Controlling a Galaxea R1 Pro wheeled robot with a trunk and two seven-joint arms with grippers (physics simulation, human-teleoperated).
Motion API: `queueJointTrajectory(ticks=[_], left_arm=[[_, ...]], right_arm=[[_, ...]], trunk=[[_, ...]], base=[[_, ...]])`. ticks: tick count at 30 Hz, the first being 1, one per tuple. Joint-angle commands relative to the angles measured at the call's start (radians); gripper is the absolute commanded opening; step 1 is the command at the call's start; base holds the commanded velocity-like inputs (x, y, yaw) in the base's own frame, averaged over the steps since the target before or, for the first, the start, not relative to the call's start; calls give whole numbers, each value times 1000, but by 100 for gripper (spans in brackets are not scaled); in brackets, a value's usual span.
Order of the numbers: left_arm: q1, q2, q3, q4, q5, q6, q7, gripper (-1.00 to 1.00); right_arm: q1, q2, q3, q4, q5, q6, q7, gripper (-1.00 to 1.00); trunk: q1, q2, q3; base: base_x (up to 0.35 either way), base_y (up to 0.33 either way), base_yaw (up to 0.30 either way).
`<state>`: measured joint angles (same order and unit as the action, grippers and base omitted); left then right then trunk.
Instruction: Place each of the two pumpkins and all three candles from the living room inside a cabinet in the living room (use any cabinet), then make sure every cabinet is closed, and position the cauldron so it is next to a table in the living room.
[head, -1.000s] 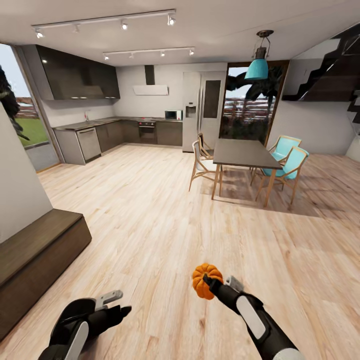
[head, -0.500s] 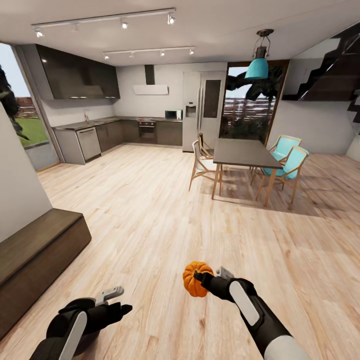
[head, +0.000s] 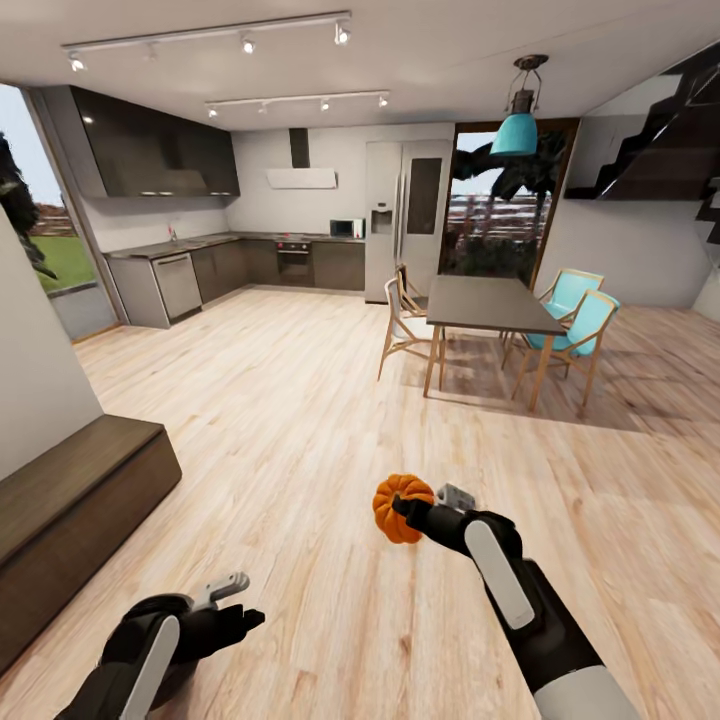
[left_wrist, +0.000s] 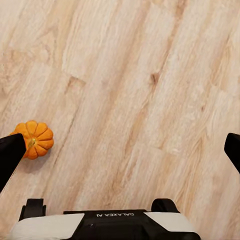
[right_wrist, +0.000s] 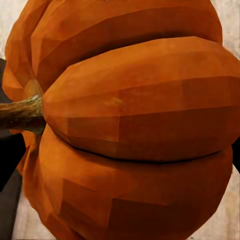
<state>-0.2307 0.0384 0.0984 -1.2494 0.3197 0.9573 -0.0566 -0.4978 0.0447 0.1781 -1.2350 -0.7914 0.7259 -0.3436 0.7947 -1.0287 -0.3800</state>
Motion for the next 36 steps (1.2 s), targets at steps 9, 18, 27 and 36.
queueJointTrajectory(ticks=[9, 18, 27, 36], left_arm=[[-163, -9, 1, 224, -7, -7, 85, 100], [-418, -35, -3, 829, -10, -389, 271, 100], [-427, -54, -12, 992, -12, -552, 327, 100], [-427, -56, -15, 1071, -13, -610, 323, 100]], right_arm=[[-1, 21, 83, -56, -24, 32, -192, -100], [-1, 39, 122, -58, -20, 30, -196, -100], [-1, 47, 219, -129, -18, 30, -196, -100], [-1, 55, 322, -214, -19, 27, -199, -100]], trunk=[[35, -64, -30], [69, -127, -66], [104, -190, -106], [138, -253, -134]], base=[[0, 0, 0], [0, 0, 0], [0, 0, 0], [0, 0, 0]])
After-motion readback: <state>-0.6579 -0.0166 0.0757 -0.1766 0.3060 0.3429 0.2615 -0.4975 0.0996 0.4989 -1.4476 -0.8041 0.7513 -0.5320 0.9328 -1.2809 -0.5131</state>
